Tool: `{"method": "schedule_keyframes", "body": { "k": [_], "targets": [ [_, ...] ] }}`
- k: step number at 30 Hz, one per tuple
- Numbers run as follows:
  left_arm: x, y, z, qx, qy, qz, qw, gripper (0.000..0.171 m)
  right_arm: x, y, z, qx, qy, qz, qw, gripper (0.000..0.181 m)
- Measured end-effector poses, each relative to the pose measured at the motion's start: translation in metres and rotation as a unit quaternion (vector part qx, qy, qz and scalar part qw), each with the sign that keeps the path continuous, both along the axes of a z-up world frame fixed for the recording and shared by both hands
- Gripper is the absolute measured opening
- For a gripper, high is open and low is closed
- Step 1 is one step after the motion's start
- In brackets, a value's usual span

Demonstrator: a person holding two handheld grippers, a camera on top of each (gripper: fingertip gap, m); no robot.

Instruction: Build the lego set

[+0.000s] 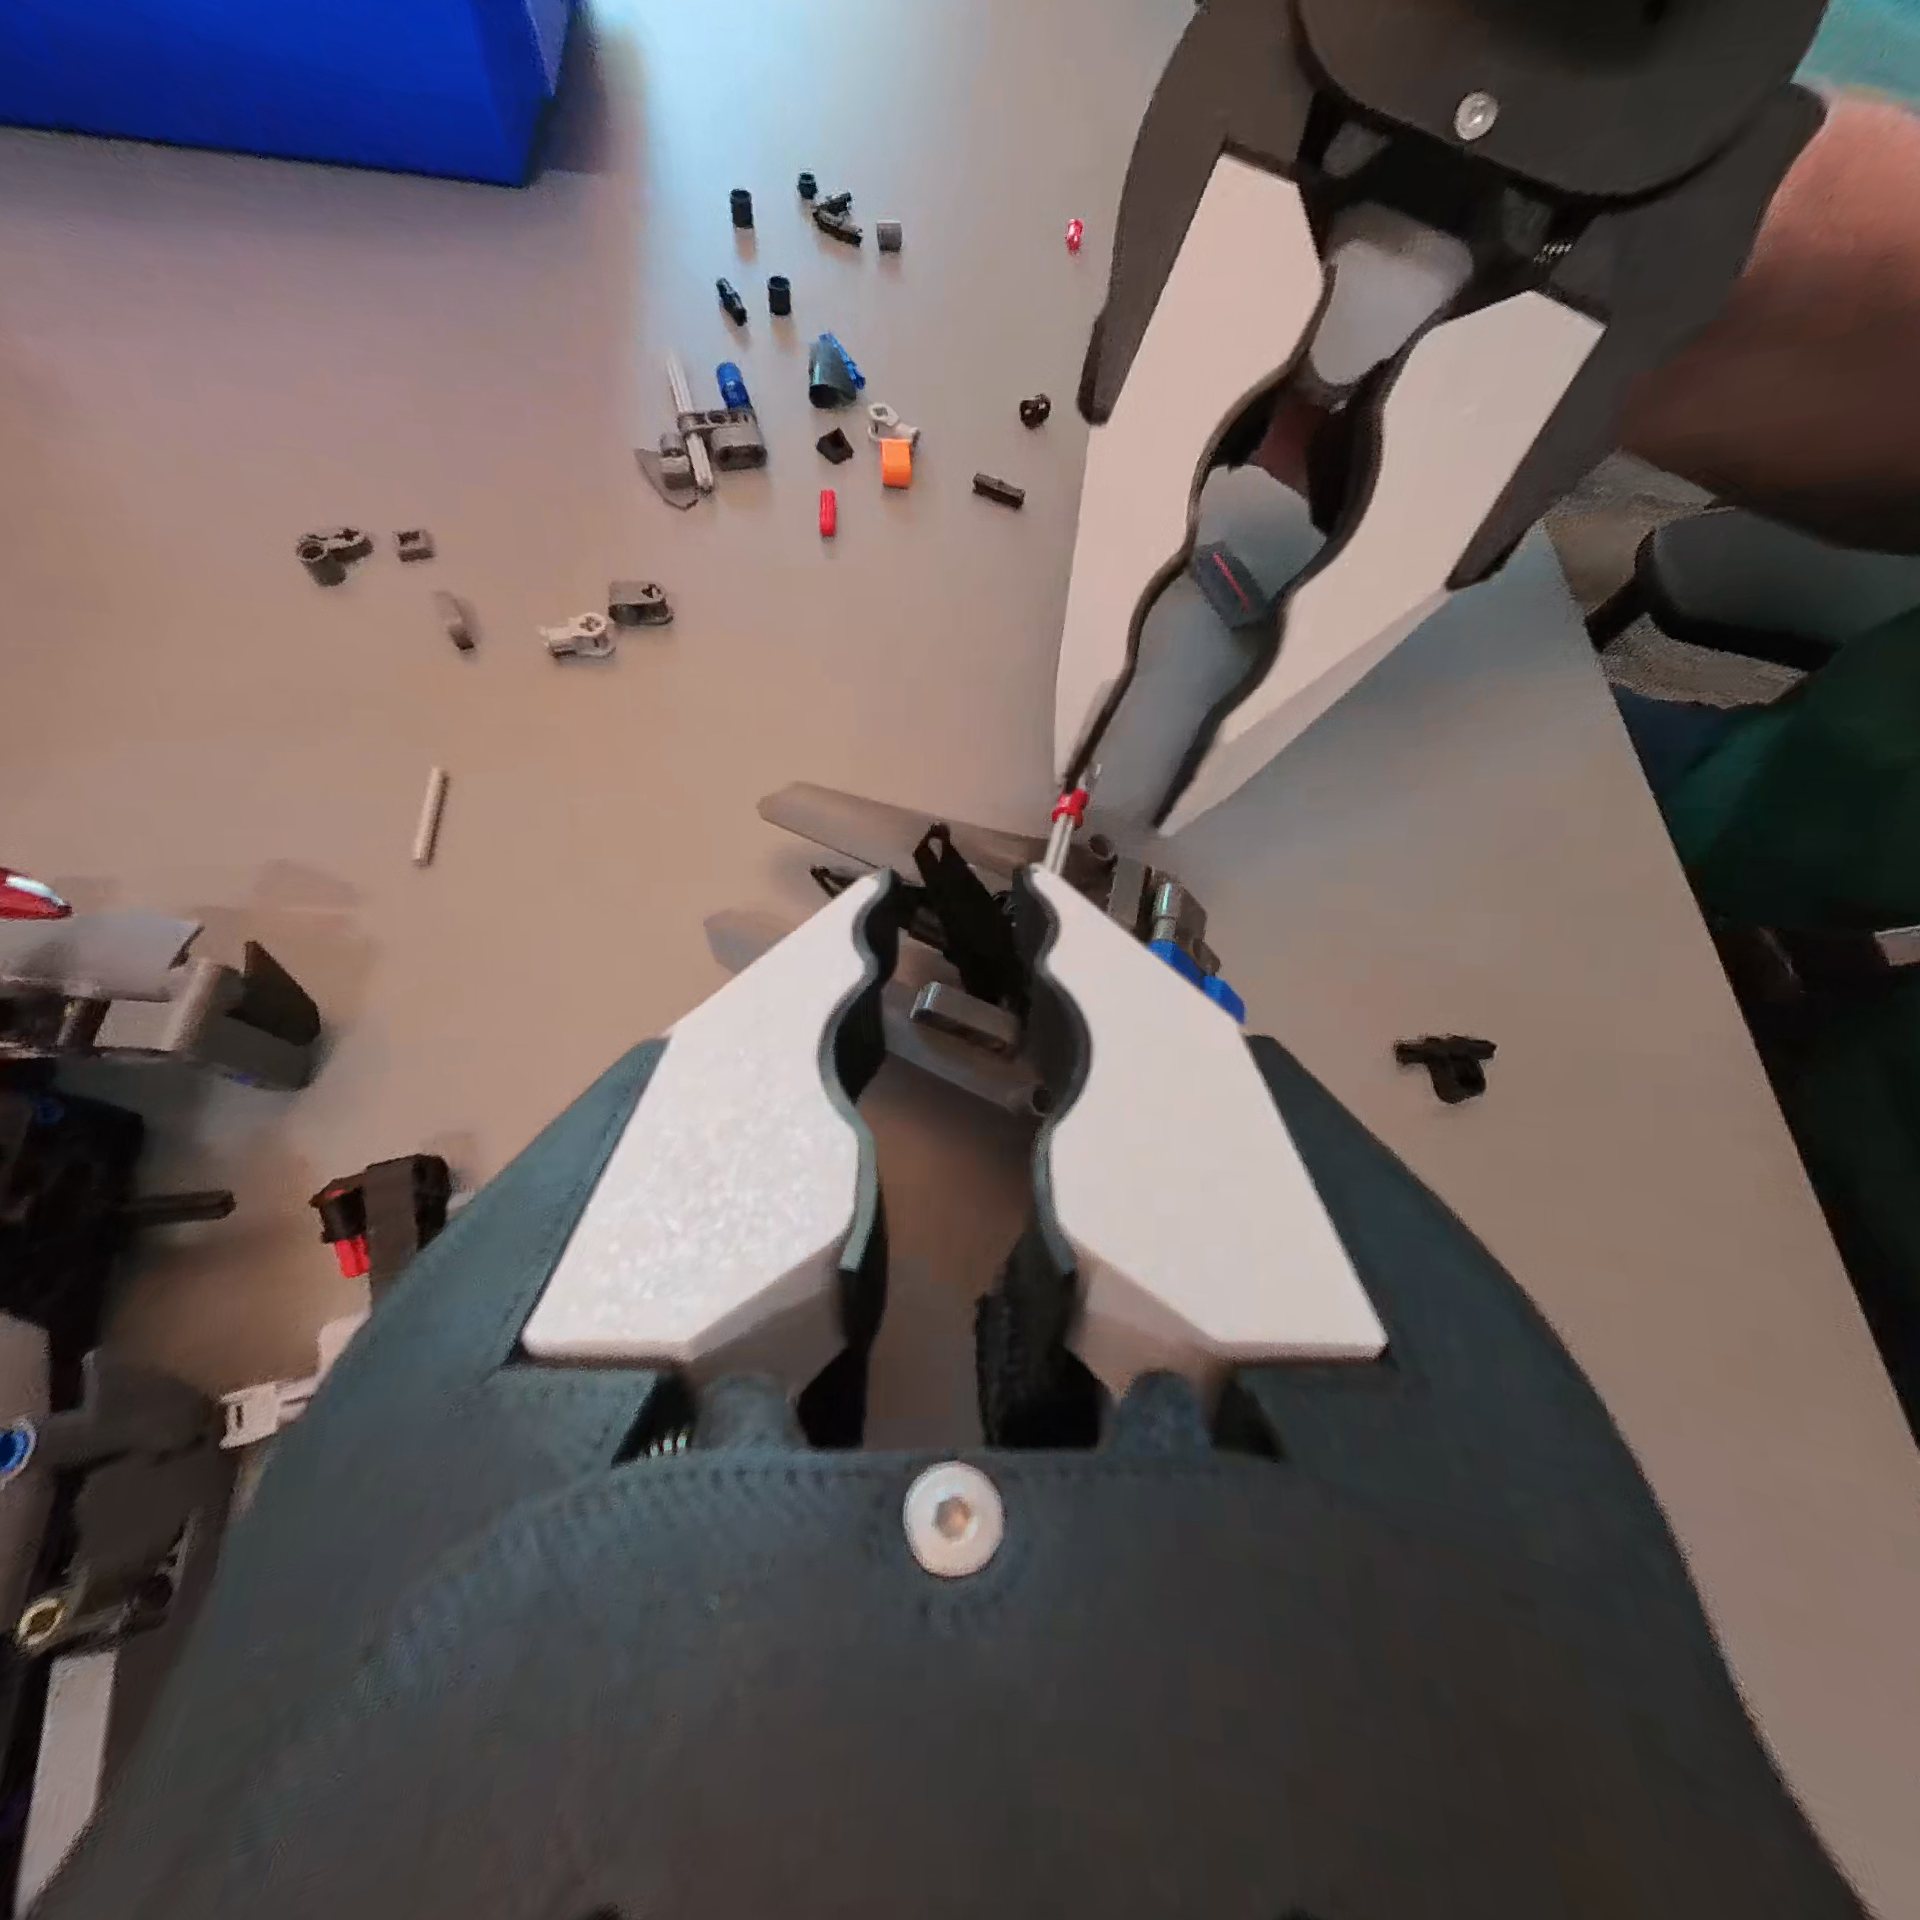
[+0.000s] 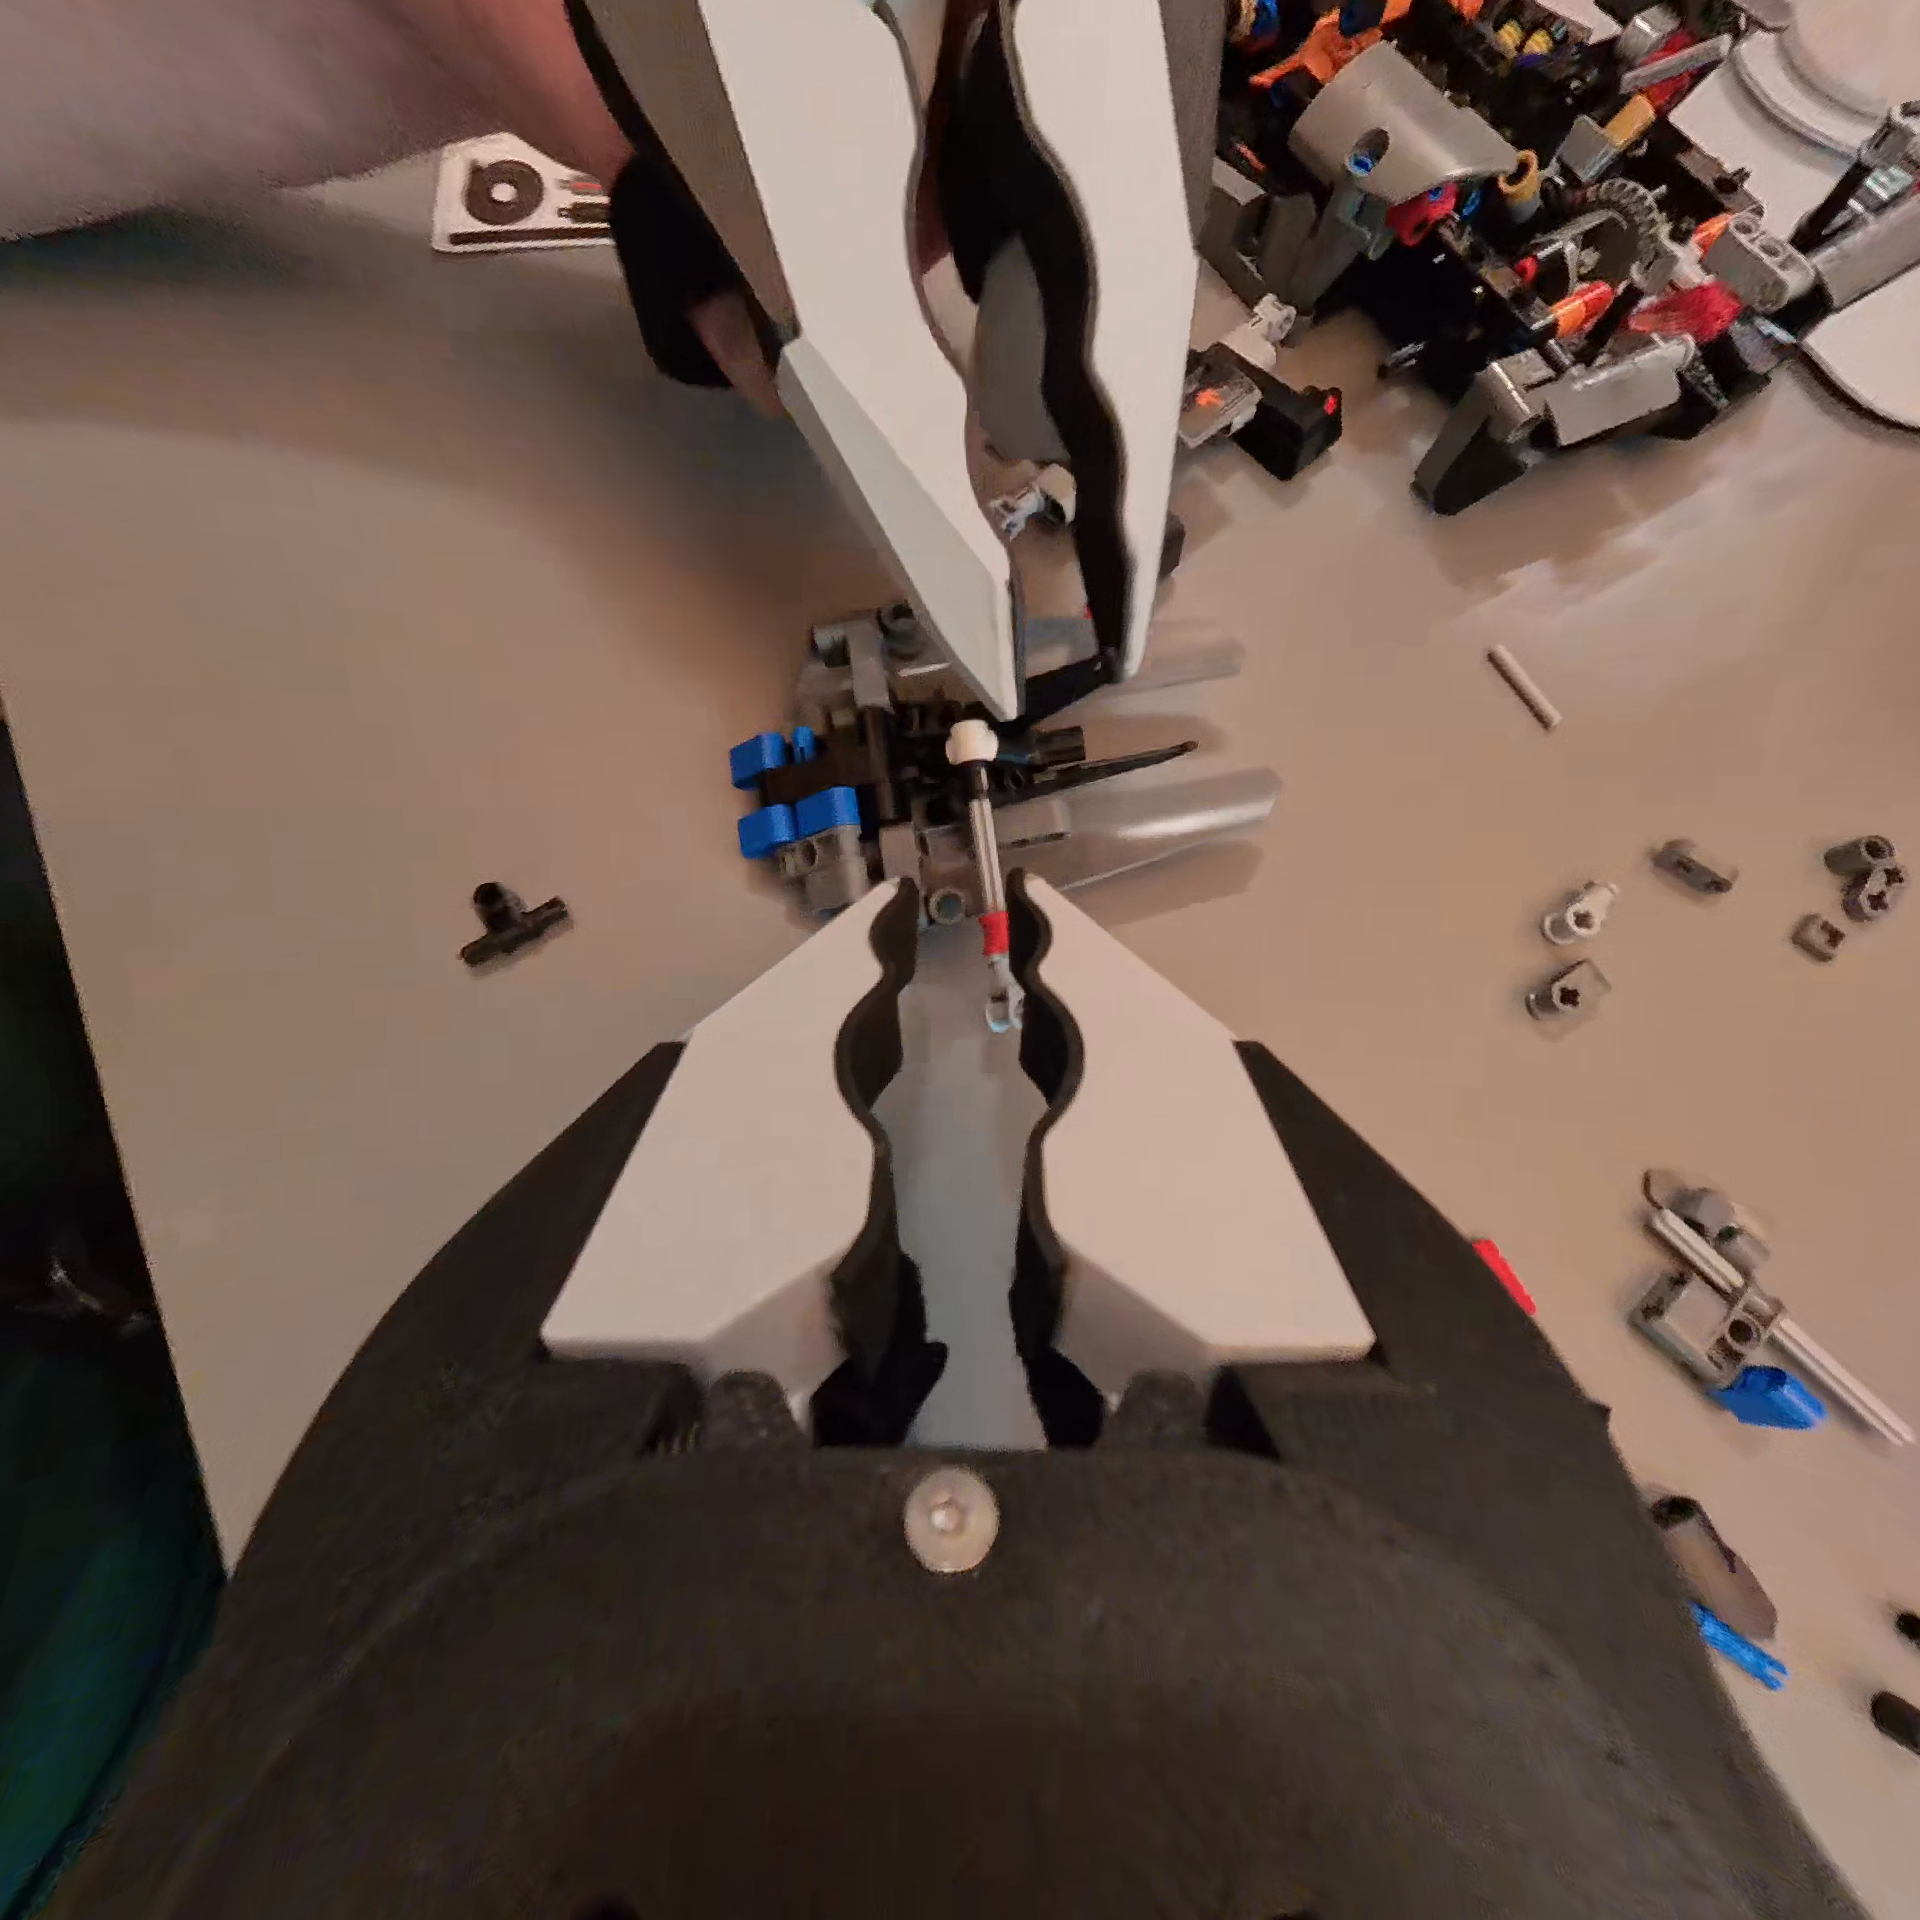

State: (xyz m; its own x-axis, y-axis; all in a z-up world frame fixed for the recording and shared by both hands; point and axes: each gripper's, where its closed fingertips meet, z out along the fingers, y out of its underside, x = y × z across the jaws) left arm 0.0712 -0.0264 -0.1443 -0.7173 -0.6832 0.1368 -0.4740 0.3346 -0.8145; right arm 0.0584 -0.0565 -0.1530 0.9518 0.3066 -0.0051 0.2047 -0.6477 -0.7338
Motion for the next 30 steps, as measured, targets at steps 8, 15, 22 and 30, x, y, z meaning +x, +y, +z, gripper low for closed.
{"method": "schedule_keyframes", "body": {
  "k": [8,15,22,30],
  "targets": [
    [0.0,-0.001,0.0,-0.025,0.005,0.005,1.0,0.01,-0.001,0.012,-0.015,-0.028,-0.004,0.009,1.0,0.002],
    [-0.002,0.0,0.002,-0.058,0.01,0.005,0.998,0.01,-0.003,0.012,-0.016,-0.028,0.0,0.011,1.0,0.002],
    [-0.006,0.005,0.005,-0.092,0.014,0.007,0.996,0.009,-0.003,0.014,-0.015,-0.017,0.022,0.002,1.0,0.002],
    [-0.005,0.005,0.006,-0.089,0.011,0.008,0.996,0.009,-0.003,0.014,-0.017,-0.02,0.012,0.01,1.0,0.002]
  ]
}}
